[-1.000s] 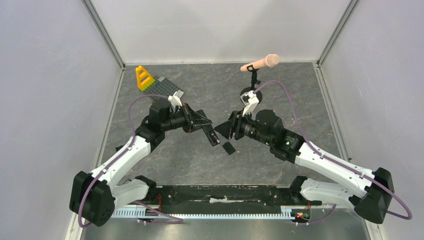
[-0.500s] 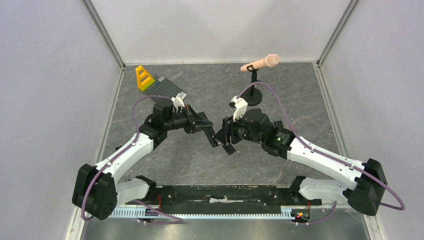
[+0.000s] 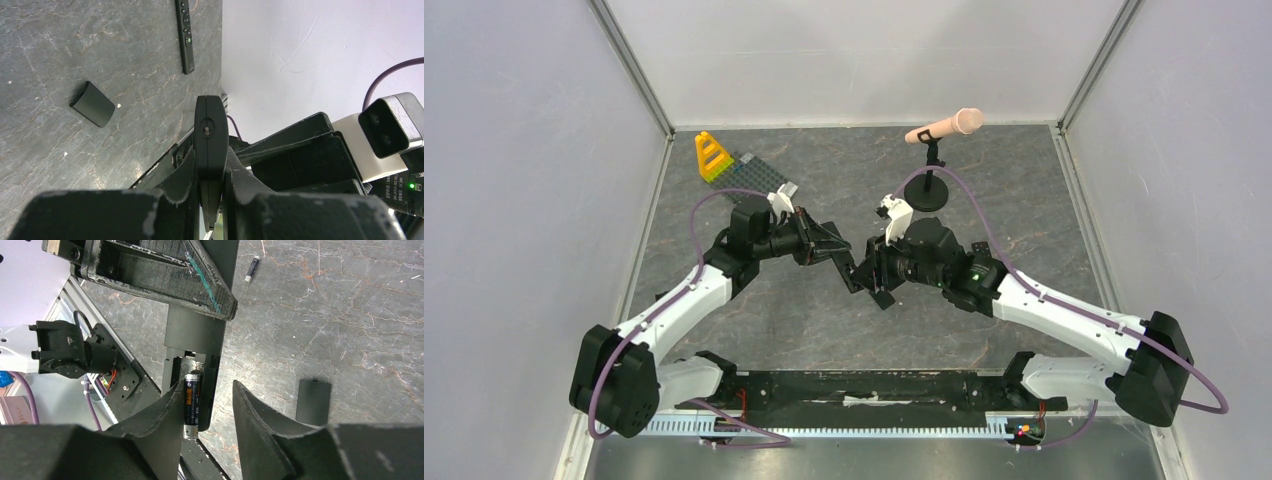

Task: Load the batteries into the remote control
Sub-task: Load the battery into the remote control.

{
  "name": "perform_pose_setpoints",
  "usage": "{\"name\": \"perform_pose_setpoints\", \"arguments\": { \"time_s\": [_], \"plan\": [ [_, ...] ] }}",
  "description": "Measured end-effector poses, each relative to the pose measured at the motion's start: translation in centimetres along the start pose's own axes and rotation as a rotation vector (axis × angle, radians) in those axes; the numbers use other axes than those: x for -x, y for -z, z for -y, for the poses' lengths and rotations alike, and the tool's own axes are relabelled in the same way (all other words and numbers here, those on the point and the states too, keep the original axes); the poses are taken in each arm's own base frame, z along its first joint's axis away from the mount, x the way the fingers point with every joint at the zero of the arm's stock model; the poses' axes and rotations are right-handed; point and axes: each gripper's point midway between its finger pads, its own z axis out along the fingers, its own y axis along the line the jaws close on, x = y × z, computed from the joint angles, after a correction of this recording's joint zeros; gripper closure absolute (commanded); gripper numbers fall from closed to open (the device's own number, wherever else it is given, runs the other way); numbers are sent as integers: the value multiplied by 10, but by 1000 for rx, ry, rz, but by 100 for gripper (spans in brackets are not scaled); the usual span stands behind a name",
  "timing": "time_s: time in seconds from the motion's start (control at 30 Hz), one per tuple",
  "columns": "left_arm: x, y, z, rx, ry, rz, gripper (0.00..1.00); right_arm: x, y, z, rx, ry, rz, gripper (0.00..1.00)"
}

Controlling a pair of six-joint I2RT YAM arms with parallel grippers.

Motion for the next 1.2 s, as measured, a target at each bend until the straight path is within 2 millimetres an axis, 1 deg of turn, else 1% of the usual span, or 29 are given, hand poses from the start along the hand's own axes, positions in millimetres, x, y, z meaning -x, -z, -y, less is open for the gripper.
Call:
{"name": "perform_pose_setpoints", "arguments": {
  "time_s": [0.03, 0.07, 0.33, 0.53, 0.67, 0.77, 0.9, 1.0, 1.1, 1.2],
  "plan": [
    [0, 0, 0, -1, -1, 1, 98, 0, 0, -1, 1, -4, 1, 64],
    [1, -1, 0, -1, -1, 2, 98, 1, 0, -1, 1, -13, 3, 65],
    [3, -3, 1, -21, 5, 14, 98, 6, -2, -2, -19, -106, 29, 69],
    [1, -4, -3, -26, 44, 17, 98, 10, -6, -2, -29, -197, 54, 49],
    [0, -4, -6, -23, 55, 22, 98, 9, -6, 2, -50, -235, 62, 44],
    [1, -5, -6, -22, 54, 28, 98, 10, -4, 2, -51, -266, 72, 43],
    [2, -5, -8, -19, 54, 38, 98, 17, 4, -4, -27, -303, 99, 43],
    [2, -5, -8, -19, 54, 38, 98, 21, 10, -7, -12, -317, 119, 49],
    [2, -5, -8, -19, 53, 38, 98, 20, 10, -7, -11, -314, 118, 55],
    [2, -5, -8, -21, 53, 39, 98, 17, 6, -5, -17, -299, 103, 57]
  ]
}}
